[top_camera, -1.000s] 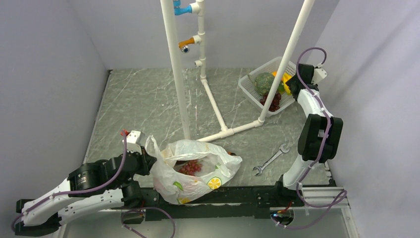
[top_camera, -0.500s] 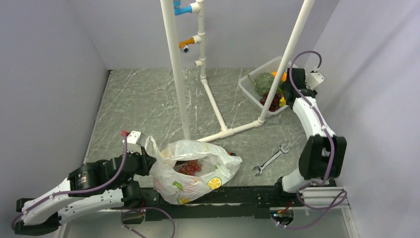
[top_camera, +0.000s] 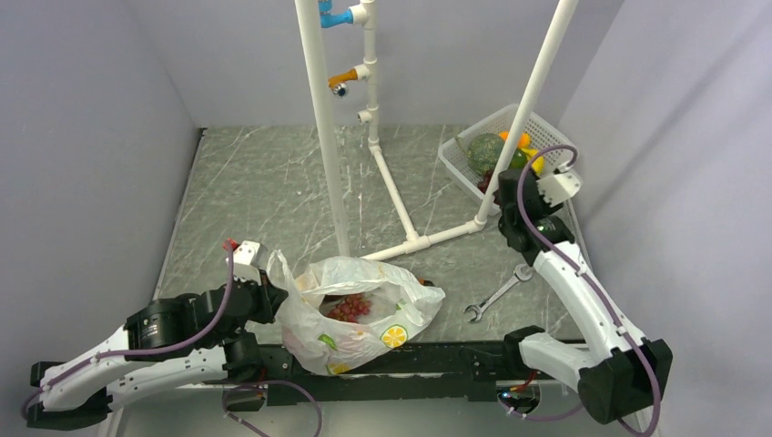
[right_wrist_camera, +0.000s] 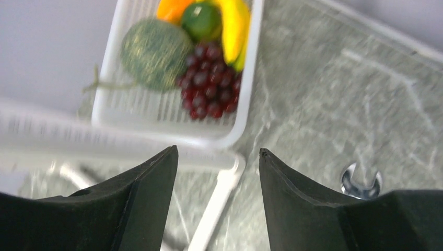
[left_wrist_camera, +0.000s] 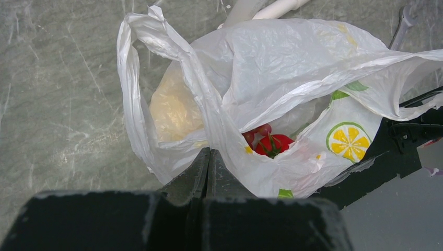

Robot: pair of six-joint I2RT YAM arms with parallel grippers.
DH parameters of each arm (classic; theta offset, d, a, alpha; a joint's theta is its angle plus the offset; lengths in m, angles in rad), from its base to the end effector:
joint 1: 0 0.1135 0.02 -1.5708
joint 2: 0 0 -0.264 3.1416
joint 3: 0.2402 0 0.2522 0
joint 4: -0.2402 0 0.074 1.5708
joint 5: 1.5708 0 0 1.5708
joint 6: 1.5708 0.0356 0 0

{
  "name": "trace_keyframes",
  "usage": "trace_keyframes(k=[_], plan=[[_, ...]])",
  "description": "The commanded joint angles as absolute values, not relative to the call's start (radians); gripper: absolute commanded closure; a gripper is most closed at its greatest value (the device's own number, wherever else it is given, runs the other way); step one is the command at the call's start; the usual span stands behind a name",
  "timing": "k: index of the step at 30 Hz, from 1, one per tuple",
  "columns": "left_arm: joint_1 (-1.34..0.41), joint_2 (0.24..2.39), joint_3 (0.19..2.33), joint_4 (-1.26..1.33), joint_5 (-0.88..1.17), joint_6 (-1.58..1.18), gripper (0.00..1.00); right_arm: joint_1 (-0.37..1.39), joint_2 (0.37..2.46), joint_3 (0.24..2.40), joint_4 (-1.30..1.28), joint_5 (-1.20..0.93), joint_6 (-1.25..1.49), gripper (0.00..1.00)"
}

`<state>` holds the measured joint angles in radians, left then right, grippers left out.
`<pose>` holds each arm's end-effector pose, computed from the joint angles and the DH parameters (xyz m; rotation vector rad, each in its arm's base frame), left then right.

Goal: Take the fake fruits out of the plastic bag

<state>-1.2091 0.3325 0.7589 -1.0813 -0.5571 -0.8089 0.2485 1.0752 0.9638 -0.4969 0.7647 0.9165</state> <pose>0.0358 -0.0413 0.2921 0.1301 2.1640 -0.5684 0.2255 0.0318 0.3212 1.0285 1.7119 -0.0949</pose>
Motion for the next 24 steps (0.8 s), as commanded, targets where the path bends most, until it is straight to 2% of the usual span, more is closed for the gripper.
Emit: trace_keyframes(k=[1, 5, 7, 9, 13, 15, 21, 24], plan=[[-1.225, 0.347, 0.771, -1.073, -0.564, -0.813, 1.00, 0.405, 1.001, 0.923, -0.539, 0.731, 0.966, 0.39], [-1.230, 0.340, 0.767, -1.067, -0.567, -0.814, 1.00, 0.569, 0.977, 0.945, -0.564, 0.642, 0.909, 0.39], [-1.233, 0.337, 0.767, -1.065, -0.564, -0.812, 1.00, 0.638, 0.976, 0.962, -0.553, 0.527, 0.840, 0.39], [-1.236, 0.336, 0.765, -1.062, -0.562, -0.808, 1.00, 0.718, 0.968, 0.953, -0.479, 0.395, 0.734, 0.39], [-1.245, 0.343, 0.764, -1.064, -0.560, -0.810, 1.00, 0.940, 0.895, 0.884, -0.307, 0.318, 0.523, 0.36], [-1.250, 0.352, 0.765, -1.069, -0.567, -0.816, 1.00, 0.996, 0.867, 0.866, -0.243, 0.219, 0.442, 0.36], [-1.270, 0.402, 0.773, -1.090, -0.582, -0.836, 1.00, 1.103, 0.937, 0.913, -0.188, -0.038, 0.398, 0.39], [-1.280, 0.425, 0.785, -1.118, -0.600, -0.864, 1.00, 1.227, 1.003, 0.905, -0.148, -0.029, 0.349, 0.39]])
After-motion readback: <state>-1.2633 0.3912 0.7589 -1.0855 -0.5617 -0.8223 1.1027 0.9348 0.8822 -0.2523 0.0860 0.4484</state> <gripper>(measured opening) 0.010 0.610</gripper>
